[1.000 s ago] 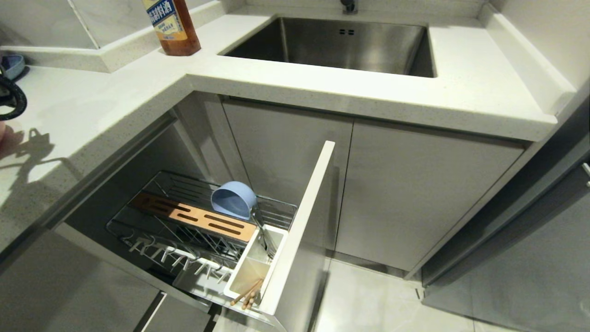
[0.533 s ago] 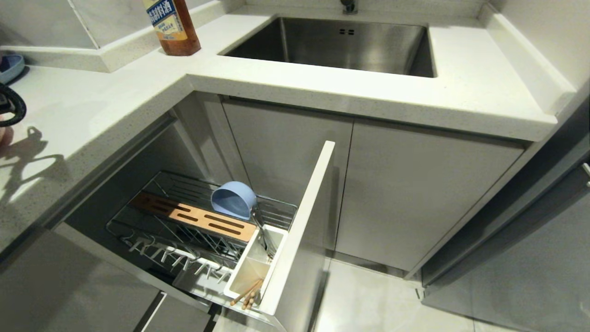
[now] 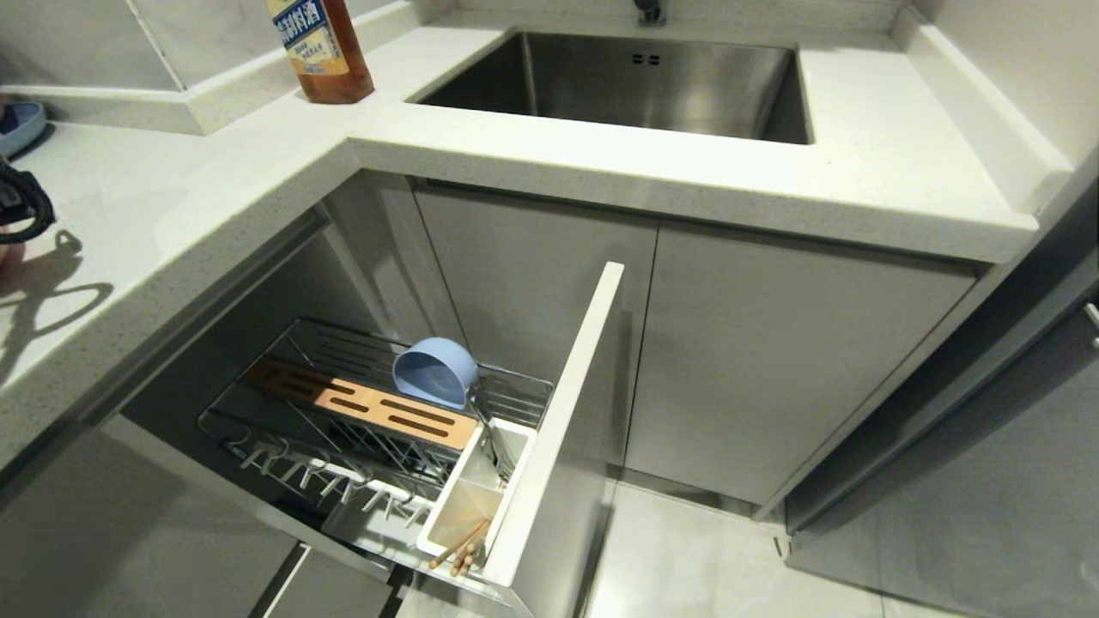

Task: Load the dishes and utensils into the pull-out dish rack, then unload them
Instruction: Pick up the plate and place it in the cupboard

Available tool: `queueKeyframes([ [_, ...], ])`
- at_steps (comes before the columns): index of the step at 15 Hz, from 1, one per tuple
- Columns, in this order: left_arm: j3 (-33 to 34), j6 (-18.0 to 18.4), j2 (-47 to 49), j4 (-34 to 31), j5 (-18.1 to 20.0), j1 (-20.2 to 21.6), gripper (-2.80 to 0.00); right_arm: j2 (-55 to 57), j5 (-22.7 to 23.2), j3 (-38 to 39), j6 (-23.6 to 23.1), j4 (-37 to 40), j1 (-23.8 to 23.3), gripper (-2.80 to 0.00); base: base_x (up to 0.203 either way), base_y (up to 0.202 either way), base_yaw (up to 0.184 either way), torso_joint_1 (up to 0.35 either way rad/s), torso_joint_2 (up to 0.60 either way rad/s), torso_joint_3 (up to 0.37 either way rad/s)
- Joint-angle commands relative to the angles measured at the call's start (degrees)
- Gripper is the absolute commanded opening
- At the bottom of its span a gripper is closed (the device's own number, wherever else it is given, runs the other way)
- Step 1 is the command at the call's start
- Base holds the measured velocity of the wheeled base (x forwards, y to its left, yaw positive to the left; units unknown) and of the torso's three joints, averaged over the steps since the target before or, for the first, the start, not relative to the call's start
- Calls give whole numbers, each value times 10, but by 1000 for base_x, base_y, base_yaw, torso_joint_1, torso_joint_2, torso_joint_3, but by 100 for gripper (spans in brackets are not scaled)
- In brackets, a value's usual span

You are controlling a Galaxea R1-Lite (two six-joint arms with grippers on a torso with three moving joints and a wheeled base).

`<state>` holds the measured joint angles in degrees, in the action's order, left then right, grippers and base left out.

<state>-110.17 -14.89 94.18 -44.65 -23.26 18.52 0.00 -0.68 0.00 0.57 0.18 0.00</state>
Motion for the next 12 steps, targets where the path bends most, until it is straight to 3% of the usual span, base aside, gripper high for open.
queueKeyframes([
  [1,1,-2,3,-3,1,3,0,0,0,1,0,0,0,-280,0,0,0,0,0,0],
  [12,2,-10,7,-3,3,3,0,0,0,1,0,0,0,-280,0,0,0,0,0,0],
])
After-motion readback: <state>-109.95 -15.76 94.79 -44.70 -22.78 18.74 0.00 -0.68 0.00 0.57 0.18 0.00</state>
